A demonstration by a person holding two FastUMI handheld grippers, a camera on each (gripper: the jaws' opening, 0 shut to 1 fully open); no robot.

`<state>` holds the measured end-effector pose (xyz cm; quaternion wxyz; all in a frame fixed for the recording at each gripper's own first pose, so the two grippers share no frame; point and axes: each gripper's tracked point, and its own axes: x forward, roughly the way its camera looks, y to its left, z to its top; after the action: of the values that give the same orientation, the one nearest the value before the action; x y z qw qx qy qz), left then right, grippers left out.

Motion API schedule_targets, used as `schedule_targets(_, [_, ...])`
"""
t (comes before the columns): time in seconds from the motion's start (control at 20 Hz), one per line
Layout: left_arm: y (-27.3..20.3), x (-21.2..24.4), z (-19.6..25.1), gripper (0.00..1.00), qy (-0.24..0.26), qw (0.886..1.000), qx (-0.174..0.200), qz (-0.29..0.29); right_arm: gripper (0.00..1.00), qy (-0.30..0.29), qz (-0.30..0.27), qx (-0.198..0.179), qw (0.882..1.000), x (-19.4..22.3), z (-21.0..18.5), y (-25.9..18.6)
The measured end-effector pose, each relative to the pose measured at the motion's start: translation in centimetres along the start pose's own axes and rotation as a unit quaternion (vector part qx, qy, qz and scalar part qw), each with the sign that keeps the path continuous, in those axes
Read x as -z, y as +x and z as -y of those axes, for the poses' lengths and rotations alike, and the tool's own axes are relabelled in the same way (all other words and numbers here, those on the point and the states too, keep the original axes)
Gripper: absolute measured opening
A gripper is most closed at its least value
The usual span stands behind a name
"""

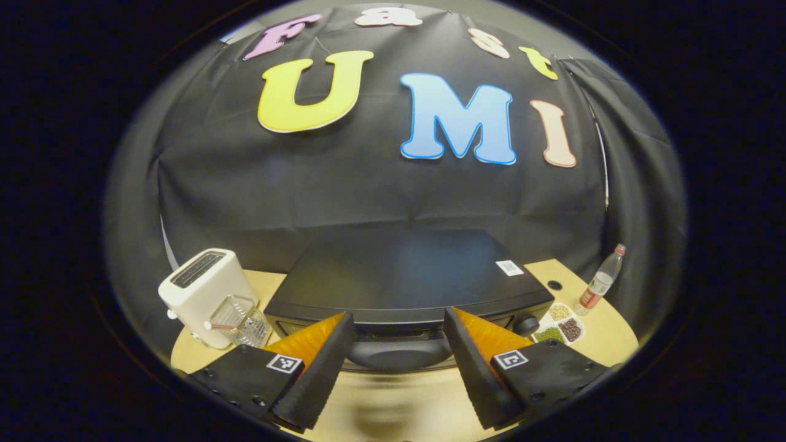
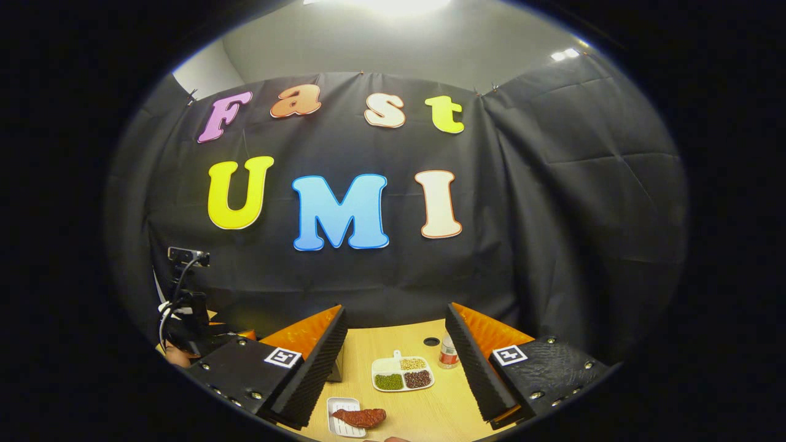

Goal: Open the electric oven with the left hand, put the food in, and close the electric oven.

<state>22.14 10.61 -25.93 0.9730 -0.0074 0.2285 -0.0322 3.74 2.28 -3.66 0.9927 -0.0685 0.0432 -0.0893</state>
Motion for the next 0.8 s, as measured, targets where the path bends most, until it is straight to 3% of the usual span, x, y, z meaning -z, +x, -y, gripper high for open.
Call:
schedule_targets(0.05, [0.5, 0.6, -0.2, 0.92, 0.003, 1.0, -0.004, -0.007, 0.97, -0.001, 0.0, 0.001, 1.0, 0.0, 0.0, 0.0])
schedule_targets(0.1, [1.0, 1.0, -0.4, 0.97, 0.004, 1.0, -0.007, -0.012, 0.97, -0.002, 0.0, 0.001, 1.0, -0.1, 0.0, 0.0])
schedule_targets(0.3, [0.9, 1.1, -0.5, 1.0, 0.02, 1.0, -0.015, -0.008, 0.97, -0.008, 0.001, 0.004, 1.0, -0.1, 0.0, 0.3])
schedule_targets(0.35, [1.0, 1.4, -0.5, 0.97, 0.013, 1.0, -0.017, -0.012, 0.97, -0.006, -0.001, 0.003, 1.0, 0.0, -0.1, 0.4])
schedule_targets(0.7, [-0.2, 2.0, -0.4, 1.0, 0.015, 1.0, -0.018, -0.018, 0.97, -0.011, 0.006, -0.016, 1.0, -0.4, -1.7, 0.2])
schedule_targets(0.75, [-0.6, 2.2, -0.4, 0.96, 0.017, 1.0, -0.018, -0.018, 0.97, -0.012, 0.006, -0.018, 1.0, -0.4, -1.8, 0.1])
schedule_targets(0.8, [-1.0, 2.4, -0.4, 1.0, 0.017, 1.0, -0.017, -0.019, 0.97, -0.012, 0.007, -0.021, 1.0, -0.4, -1.9, -0.1])
